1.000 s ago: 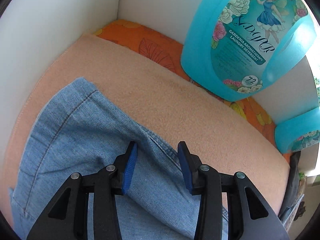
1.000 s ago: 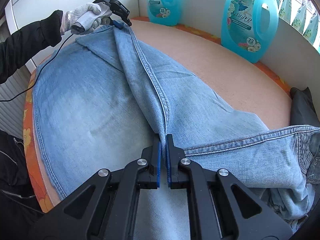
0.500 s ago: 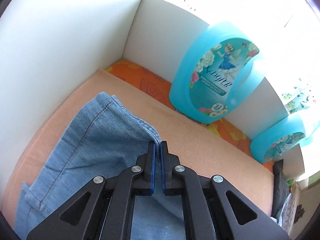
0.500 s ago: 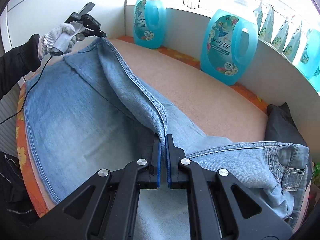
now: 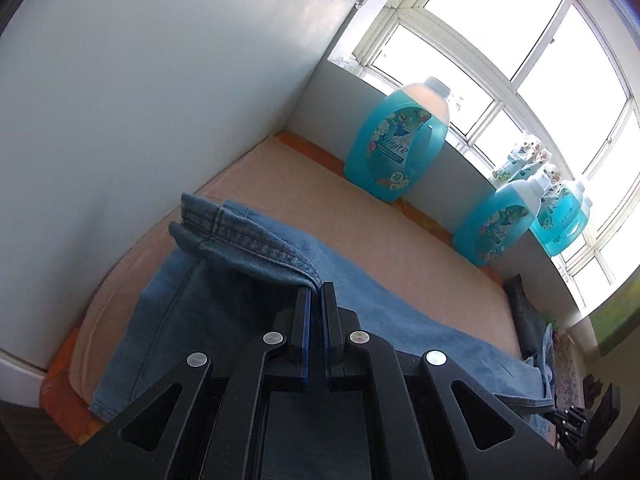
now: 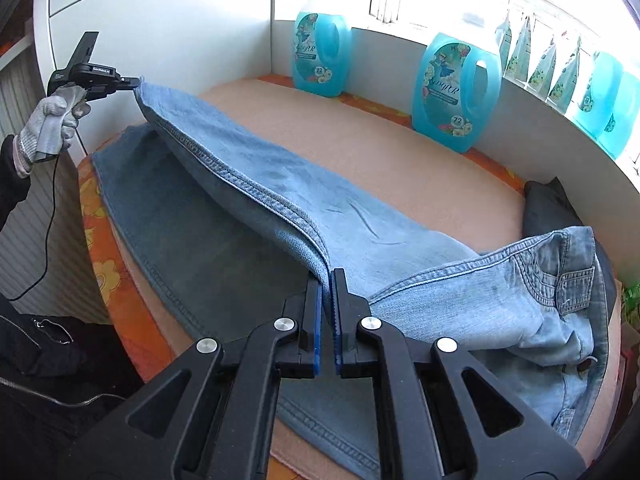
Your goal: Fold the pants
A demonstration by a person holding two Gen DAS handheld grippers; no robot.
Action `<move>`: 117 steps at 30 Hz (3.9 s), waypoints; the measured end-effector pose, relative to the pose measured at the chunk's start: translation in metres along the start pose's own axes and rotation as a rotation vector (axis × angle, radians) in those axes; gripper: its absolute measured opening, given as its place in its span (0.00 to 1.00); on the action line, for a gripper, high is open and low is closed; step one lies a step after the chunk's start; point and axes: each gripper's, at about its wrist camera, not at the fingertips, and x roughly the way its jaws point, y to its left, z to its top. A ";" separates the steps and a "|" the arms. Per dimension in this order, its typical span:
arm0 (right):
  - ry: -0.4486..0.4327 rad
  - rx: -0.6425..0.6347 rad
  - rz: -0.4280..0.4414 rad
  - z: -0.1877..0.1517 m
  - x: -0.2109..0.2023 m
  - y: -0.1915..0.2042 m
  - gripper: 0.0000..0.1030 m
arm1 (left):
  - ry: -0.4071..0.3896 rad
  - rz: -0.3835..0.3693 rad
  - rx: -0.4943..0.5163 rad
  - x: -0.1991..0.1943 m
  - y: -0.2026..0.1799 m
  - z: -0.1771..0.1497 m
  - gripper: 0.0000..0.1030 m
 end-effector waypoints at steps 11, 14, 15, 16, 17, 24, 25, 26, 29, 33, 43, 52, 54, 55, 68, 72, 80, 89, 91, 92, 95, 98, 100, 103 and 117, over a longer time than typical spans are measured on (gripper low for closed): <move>0.118 -0.027 -0.035 -0.023 0.008 0.023 0.05 | 0.034 -0.032 -0.097 -0.009 0.042 -0.063 0.03; 0.156 -0.043 -0.027 -0.025 0.005 0.030 0.05 | 0.018 -0.042 -0.087 -0.020 0.046 -0.071 0.03; 0.183 -0.052 -0.020 -0.025 0.006 0.032 0.05 | 0.017 -0.046 -0.086 -0.022 0.048 -0.075 0.03; 0.196 -0.061 -0.022 -0.024 0.006 0.035 0.05 | 0.019 -0.043 -0.090 -0.023 0.050 -0.076 0.03; 0.211 -0.063 -0.022 -0.021 0.006 0.035 0.10 | 0.016 -0.044 -0.099 -0.025 0.054 -0.077 0.03; 0.124 -0.105 0.062 0.040 -0.015 0.054 0.53 | -0.045 -0.011 -0.158 -0.042 0.066 -0.056 0.49; 0.096 -0.121 0.067 0.051 -0.015 0.059 0.58 | -0.039 -0.015 -0.150 -0.040 0.064 -0.052 0.49; 0.070 -0.142 0.077 0.062 -0.012 0.065 0.63 | -0.026 -0.029 -0.154 -0.036 0.063 -0.049 0.49; 0.015 -0.194 0.108 0.098 0.010 0.083 0.63 | 0.020 -0.046 -0.191 -0.018 0.065 -0.043 0.51; -0.025 -0.239 0.177 0.143 0.048 0.106 0.63 | 0.038 -0.070 -0.250 -0.008 0.069 -0.042 0.51; -0.116 -0.311 0.288 0.245 0.144 0.150 0.63 | -0.042 0.024 -0.292 -0.009 0.067 -0.034 0.57; 0.007 -0.186 0.481 0.311 0.256 0.182 0.63 | 0.018 -0.005 -0.393 0.004 0.083 -0.041 0.57; 0.035 -0.184 0.500 0.317 0.276 0.193 0.63 | 0.024 -0.019 -0.417 0.006 0.087 -0.041 0.59; 0.035 -0.189 0.493 0.319 0.283 0.199 0.63 | 0.023 -0.031 -0.430 0.008 0.089 -0.042 0.61; 0.179 -0.237 0.571 0.318 0.341 0.246 0.18 | -0.064 0.001 -0.374 0.014 0.085 -0.045 0.16; 0.149 -0.297 0.554 0.314 0.323 0.257 0.06 | -0.089 0.010 -0.306 0.002 0.079 -0.047 0.08; 0.196 -0.452 0.696 0.295 0.281 0.288 0.06 | -0.075 0.087 -0.297 -0.033 0.098 -0.072 0.08; 0.166 -0.289 0.697 0.319 0.296 0.262 0.50 | -0.080 0.058 -0.319 -0.042 0.105 -0.071 0.08; 0.184 -0.301 0.661 0.320 0.303 0.270 0.50 | -0.072 0.060 -0.329 -0.042 0.105 -0.069 0.16; 0.193 -0.310 0.655 0.320 0.304 0.273 0.49 | -0.055 0.062 -0.343 -0.041 0.109 -0.068 0.24; 0.198 -0.353 0.643 0.313 0.306 0.285 0.28 | -0.048 0.071 -0.398 -0.033 0.117 -0.068 0.43; 0.172 -0.406 0.634 0.306 0.295 0.299 0.08 | -0.074 0.077 -0.387 -0.026 0.119 -0.065 0.39; 0.162 -0.451 0.649 0.297 0.285 0.307 0.08 | -0.084 0.099 -0.338 -0.024 0.114 -0.061 0.05; 0.210 -0.544 0.704 0.277 0.273 0.324 0.08 | -0.092 0.106 -0.304 -0.027 0.113 -0.063 0.05; 0.252 -0.303 0.848 0.301 0.297 0.274 0.45 | -0.082 0.111 -0.316 -0.034 0.126 -0.080 0.05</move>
